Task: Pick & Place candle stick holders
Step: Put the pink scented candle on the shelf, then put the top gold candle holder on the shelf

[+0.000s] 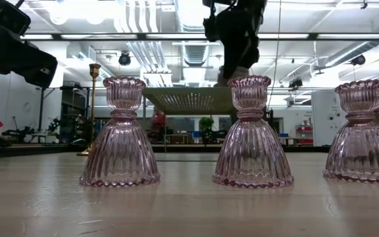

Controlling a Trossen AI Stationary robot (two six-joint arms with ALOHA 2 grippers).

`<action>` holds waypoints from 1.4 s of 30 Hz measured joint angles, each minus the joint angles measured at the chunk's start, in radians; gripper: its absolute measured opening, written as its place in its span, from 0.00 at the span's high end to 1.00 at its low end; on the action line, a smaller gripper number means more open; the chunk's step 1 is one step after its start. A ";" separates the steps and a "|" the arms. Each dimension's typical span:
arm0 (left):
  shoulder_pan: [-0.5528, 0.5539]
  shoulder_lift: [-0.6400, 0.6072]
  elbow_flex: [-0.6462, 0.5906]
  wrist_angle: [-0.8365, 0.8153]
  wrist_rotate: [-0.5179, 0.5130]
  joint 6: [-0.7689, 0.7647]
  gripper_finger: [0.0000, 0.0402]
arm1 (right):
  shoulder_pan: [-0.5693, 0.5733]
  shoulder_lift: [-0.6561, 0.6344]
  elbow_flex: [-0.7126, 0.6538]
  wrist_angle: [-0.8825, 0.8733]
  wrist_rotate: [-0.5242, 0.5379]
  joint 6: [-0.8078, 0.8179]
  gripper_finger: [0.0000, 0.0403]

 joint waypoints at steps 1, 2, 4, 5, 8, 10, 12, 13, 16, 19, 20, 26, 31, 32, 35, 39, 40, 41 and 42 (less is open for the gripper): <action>0.000 0.000 0.000 0.000 0.000 0.000 0.95 | 0.000 0.007 0.004 0.001 -0.001 -0.004 0.24; 0.000 0.000 0.000 -0.001 0.000 0.000 0.95 | 0.000 0.014 0.007 0.003 -0.001 -0.005 0.24; 0.000 0.000 0.000 -0.001 0.000 0.000 0.95 | -0.002 0.021 0.010 0.001 0.000 -0.005 0.24; 0.000 0.000 0.000 -0.001 0.000 0.000 0.95 | -0.001 0.021 0.011 -0.003 0.000 -0.007 0.24; 0.000 0.000 0.000 -0.003 0.000 0.000 0.95 | 0.000 0.023 0.011 -0.003 0.000 -0.018 0.23; 0.000 0.000 0.000 -0.006 0.000 0.000 0.95 | 0.000 0.023 0.011 -0.016 0.000 -0.026 0.22; 0.000 0.000 0.000 -0.008 0.000 0.000 0.95 | 0.000 0.023 0.016 -0.019 -0.001 -0.027 0.21; 0.000 0.000 0.000 -0.008 0.000 0.000 0.95 | 0.002 0.023 0.019 -0.019 0.000 -0.032 0.20; 0.000 0.000 0.000 -0.008 0.000 0.000 0.95 | 0.006 0.022 0.033 -0.017 0.002 -0.048 0.18; 0.000 0.000 0.000 -0.008 0.000 0.000 0.95 | 0.007 0.021 0.046 -0.016 0.002 -0.053 0.16; 0.000 0.000 0.000 -0.008 0.000 0.000 0.95 | 0.007 0.021 0.051 -0.016 0.002 -0.053 0.15; 0.000 0.000 0.000 -0.007 0.000 0.000 0.95 | 0.010 0.018 0.093 -0.064 0.002 -0.060 0.11; 0.000 0.000 0.000 -0.006 0.000 0.000 0.95 | 0.032 0.009 0.145 -0.131 0.033 -0.053 0.12; 0.000 0.000 0.000 -0.006 0.000 0.000 0.95 | 0.038 0.004 0.148 -0.135 0.034 -0.052 0.13; 0.000 0.000 0.000 -0.006 0.000 0.000 0.95 | 0.057 -0.019 0.146 -0.167 0.030 -0.024 0.15; 0.000 0.000 0.000 -0.005 0.000 0.000 0.95 | 0.103 -0.054 0.115 -0.185 0.048 0.028 0.23; 0.000 0.000 0.000 -0.005 0.000 0.000 0.95 | 0.120 -0.063 0.105 -0.184 0.051 0.039 0.26; 0.000 0.000 0.000 -0.005 0.000 0.000 0.95 | 0.139 -0.073 0.094 -0.184 0.055 0.055 0.29; 0.000 0.000 0.000 -0.005 0.000 0.000 0.95 | 0.159 -0.088 0.083 -0.183 0.055 0.073 0.32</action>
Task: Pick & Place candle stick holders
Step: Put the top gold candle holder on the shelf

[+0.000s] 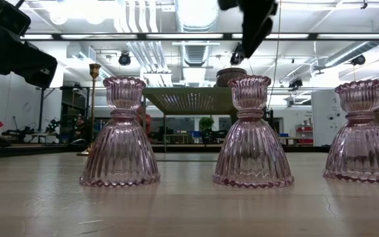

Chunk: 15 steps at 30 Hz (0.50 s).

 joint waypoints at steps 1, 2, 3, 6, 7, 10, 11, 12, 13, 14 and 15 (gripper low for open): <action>0.000 0.000 0.000 0.000 0.000 0.000 0.95 | 0.023 -0.014 -0.011 0.001 0.000 0.014 0.36; 0.000 0.000 0.000 0.000 0.000 0.000 0.95 | 0.046 -0.028 -0.021 0.005 0.004 0.026 0.40; 0.000 0.000 0.000 0.000 0.000 0.000 0.95 | 0.070 -0.043 -0.034 0.009 0.021 0.039 0.43; 0.000 0.000 0.000 0.000 0.000 0.000 0.95 | 0.146 -0.085 -0.085 0.016 0.118 0.086 0.56; 0.000 0.000 0.000 -0.001 0.000 0.000 0.95 | 0.170 -0.099 -0.103 0.018 0.146 0.110 0.61; 0.000 0.000 0.000 -0.002 0.000 0.000 0.95 | 0.237 -0.150 -0.158 0.025 0.212 0.183 0.75; 0.000 0.000 0.000 -0.002 0.000 0.000 0.95 | 0.259 -0.167 -0.179 0.035 0.229 0.200 0.80; 0.000 0.000 0.000 -0.001 0.000 0.000 0.95 | 0.280 -0.182 -0.202 0.047 0.242 0.217 0.84; 0.000 0.000 0.000 -0.002 0.000 0.000 0.95 | 0.298 -0.199 -0.226 0.064 0.254 0.236 0.88; 0.000 0.000 0.000 -0.001 0.000 0.000 0.95 | 0.316 -0.216 -0.253 0.084 0.265 0.249 0.92; 0.000 0.000 0.000 -0.002 0.000 0.000 0.95 | 0.335 -0.235 -0.283 0.108 0.278 0.260 0.95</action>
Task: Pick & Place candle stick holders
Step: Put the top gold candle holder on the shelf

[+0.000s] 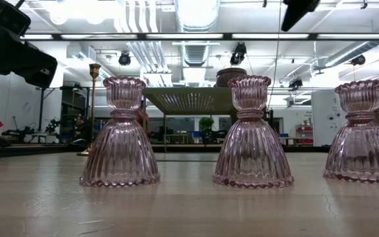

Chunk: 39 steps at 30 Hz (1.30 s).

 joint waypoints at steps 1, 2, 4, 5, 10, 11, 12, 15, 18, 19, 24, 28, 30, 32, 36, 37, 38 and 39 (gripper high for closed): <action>0.000 0.000 0.000 0.000 0.000 0.000 0.95 | 0.018 -0.024 -0.034 0.038 0.020 0.008 0.96; 0.000 0.000 0.000 0.000 0.000 0.000 0.95 | 0.038 -0.050 -0.072 0.085 0.045 0.009 0.97; 0.000 0.000 0.000 0.000 0.000 0.000 0.95 | 0.079 -0.104 -0.156 0.184 0.081 0.007 0.97; 0.000 0.000 0.000 0.000 0.000 0.000 0.95 | 0.095 -0.133 -0.198 0.232 0.089 0.002 0.97; 0.000 0.000 0.000 0.001 0.000 0.000 0.95 | 0.158 -0.283 -0.408 0.472 0.163 -0.023 0.97; 0.000 0.000 0.000 0.001 0.000 0.000 0.95 | 0.168 -0.315 -0.451 0.504 0.189 -0.023 0.97; 0.000 0.000 0.000 0.000 0.000 0.000 0.95 | 0.176 -0.342 -0.489 0.527 0.215 -0.024 0.97; 0.000 0.000 0.000 0.001 0.000 0.000 0.95 | 0.199 -0.422 -0.606 0.596 0.312 -0.028 0.97; 0.000 0.000 0.000 0.001 0.000 0.000 0.95 | 0.211 -0.488 -0.718 0.689 0.350 -0.053 0.97; 0.000 0.000 0.000 0.001 0.000 0.000 0.95 | 0.216 -0.502 -0.755 0.734 0.350 -0.087 0.97; 0.000 0.000 0.000 0.001 0.000 0.000 0.95 | 0.225 -0.586 -0.920 0.962 0.226 -0.241 0.97; 0.000 0.000 0.000 0.001 0.000 0.000 0.95 | 0.215 -0.680 -1.026 1.107 0.149 -0.284 0.97; 0.000 0.000 0.000 0.001 0.000 0.000 0.95 | 0.215 -0.738 -1.072 1.149 0.138 -0.310 0.97; 0.000 0.000 0.000 0.001 0.000 0.000 0.95 | 0.215 -0.801 -1.110 1.179 0.138 -0.337 0.97; 0.000 0.000 0.000 0.001 0.000 0.000 0.95 | 0.191 -0.935 -1.172 1.186 0.133 -0.382 0.97; 0.000 0.000 0.000 0.001 0.000 0.000 0.95 | 0.179 -0.967 -1.182 1.182 0.127 -0.385 0.97; 0.000 0.000 0.000 0.000 0.000 0.000 0.95 | 0.164 -0.996 -1.192 1.187 0.109 -0.390 0.97; 0.000 0.000 0.000 0.001 0.000 0.000 0.95 | 0.149 -1.026 -1.205 1.187 0.088 -0.398 0.97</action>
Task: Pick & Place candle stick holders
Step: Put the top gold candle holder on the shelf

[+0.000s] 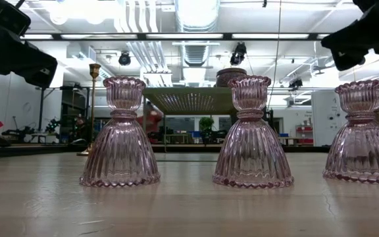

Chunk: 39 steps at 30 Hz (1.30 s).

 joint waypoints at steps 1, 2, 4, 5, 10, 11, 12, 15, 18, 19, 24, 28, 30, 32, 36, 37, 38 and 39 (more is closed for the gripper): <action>0.000 0.000 0.000 0.000 0.000 0.000 0.95 | -0.016 -0.030 -0.012 -0.003 -0.021 -0.009 0.97; 0.000 0.000 0.000 0.000 0.000 0.000 0.95 | -0.035 -0.057 -0.024 -0.003 -0.037 -0.016 0.97; 0.000 0.000 0.000 0.000 0.000 0.000 0.95 | -0.073 -0.107 -0.045 -0.006 -0.044 -0.031 0.97; 0.000 0.000 0.000 0.000 0.000 0.000 0.95 | -0.095 -0.131 -0.055 -0.008 -0.057 -0.037 0.97; 0.000 0.000 0.000 0.000 0.000 0.000 0.95 | -0.207 -0.217 -0.088 -0.026 -0.168 -0.056 0.97; 0.000 0.000 0.000 0.000 0.000 0.000 0.95 | -0.227 -0.233 -0.090 -0.049 -0.177 -0.057 0.97; 0.000 0.000 0.000 0.000 0.000 0.000 0.95 | -0.245 -0.250 -0.092 -0.080 -0.181 -0.055 0.97; 0.000 0.000 0.000 0.000 0.000 0.000 0.95 | -0.291 -0.301 -0.095 -0.166 -0.185 -0.040 0.97; 0.000 0.000 0.000 0.000 0.000 0.000 0.95 | -0.306 -0.357 -0.096 -0.202 -0.189 -0.045 0.97; 0.000 0.000 0.000 0.000 0.000 0.000 0.95 | -0.305 -0.378 -0.095 -0.217 -0.189 -0.051 0.97; 0.000 0.000 0.000 0.000 0.000 0.000 0.95 | -0.305 -0.421 -0.094 -0.257 -0.191 -0.055 0.97; 0.000 0.000 0.000 -0.003 0.000 0.000 0.95 | -0.305 -0.413 -0.099 -0.266 -0.189 -0.041 0.97; 0.000 0.000 0.000 -0.002 0.000 0.000 0.95 | -0.305 -0.414 -0.100 -0.265 -0.188 -0.026 0.97; 0.000 0.000 0.000 -0.003 0.000 0.000 0.95 | -0.304 -0.413 -0.101 -0.265 -0.188 -0.005 0.97; 0.000 0.000 0.000 -0.003 0.000 0.000 0.95 | -0.305 -0.410 -0.101 -0.269 -0.188 0.013 0.97; 0.000 0.000 0.000 -0.003 0.000 0.000 0.95 | -0.305 -0.410 -0.101 -0.269 -0.187 0.013 0.97; 0.000 0.000 0.000 -0.003 0.000 0.000 0.95 | -0.305 -0.409 -0.101 -0.270 -0.187 0.014 0.97; 0.000 0.000 0.000 -0.003 0.000 0.000 0.95 | -0.305 -0.409 -0.101 -0.270 -0.187 0.014 0.97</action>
